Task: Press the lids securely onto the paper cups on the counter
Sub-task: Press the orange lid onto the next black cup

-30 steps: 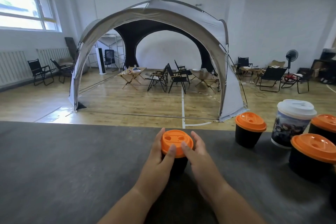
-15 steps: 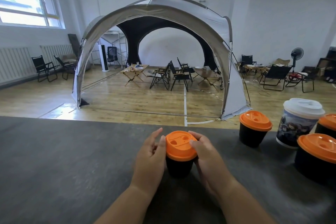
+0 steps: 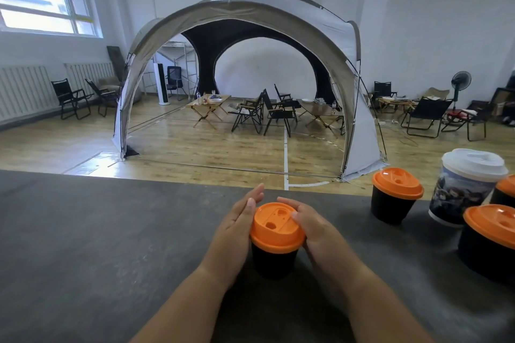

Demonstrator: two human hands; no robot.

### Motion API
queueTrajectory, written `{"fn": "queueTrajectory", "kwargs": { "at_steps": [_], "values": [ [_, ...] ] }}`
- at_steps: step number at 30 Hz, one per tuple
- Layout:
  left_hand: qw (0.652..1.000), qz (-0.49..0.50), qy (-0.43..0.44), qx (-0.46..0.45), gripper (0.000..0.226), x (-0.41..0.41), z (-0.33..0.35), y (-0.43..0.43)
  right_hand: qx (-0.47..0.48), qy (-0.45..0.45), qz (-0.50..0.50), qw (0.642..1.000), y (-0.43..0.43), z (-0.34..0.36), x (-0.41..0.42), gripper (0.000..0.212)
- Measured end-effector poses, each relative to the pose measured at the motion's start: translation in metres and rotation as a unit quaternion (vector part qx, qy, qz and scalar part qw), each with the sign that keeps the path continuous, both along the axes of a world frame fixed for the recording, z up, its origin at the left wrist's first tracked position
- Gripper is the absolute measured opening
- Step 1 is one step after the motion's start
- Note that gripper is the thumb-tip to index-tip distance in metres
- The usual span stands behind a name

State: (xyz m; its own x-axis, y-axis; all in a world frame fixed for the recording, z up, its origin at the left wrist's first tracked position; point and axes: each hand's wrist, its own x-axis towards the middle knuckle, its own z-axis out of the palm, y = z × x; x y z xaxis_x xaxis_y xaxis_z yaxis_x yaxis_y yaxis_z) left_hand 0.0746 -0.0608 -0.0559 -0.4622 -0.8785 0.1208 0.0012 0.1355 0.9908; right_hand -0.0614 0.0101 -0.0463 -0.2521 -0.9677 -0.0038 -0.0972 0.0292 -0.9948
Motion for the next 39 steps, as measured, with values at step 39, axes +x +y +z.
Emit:
{"fn": "queueTrajectory", "kwargs": {
  "at_steps": [39],
  "values": [
    [0.998, -0.005, 0.009, -0.065, 0.048, 0.002, -0.010, 0.005, -0.007, 0.024, 0.065, 0.998, 0.010, -0.003, -0.006, 0.075]
  ]
}}
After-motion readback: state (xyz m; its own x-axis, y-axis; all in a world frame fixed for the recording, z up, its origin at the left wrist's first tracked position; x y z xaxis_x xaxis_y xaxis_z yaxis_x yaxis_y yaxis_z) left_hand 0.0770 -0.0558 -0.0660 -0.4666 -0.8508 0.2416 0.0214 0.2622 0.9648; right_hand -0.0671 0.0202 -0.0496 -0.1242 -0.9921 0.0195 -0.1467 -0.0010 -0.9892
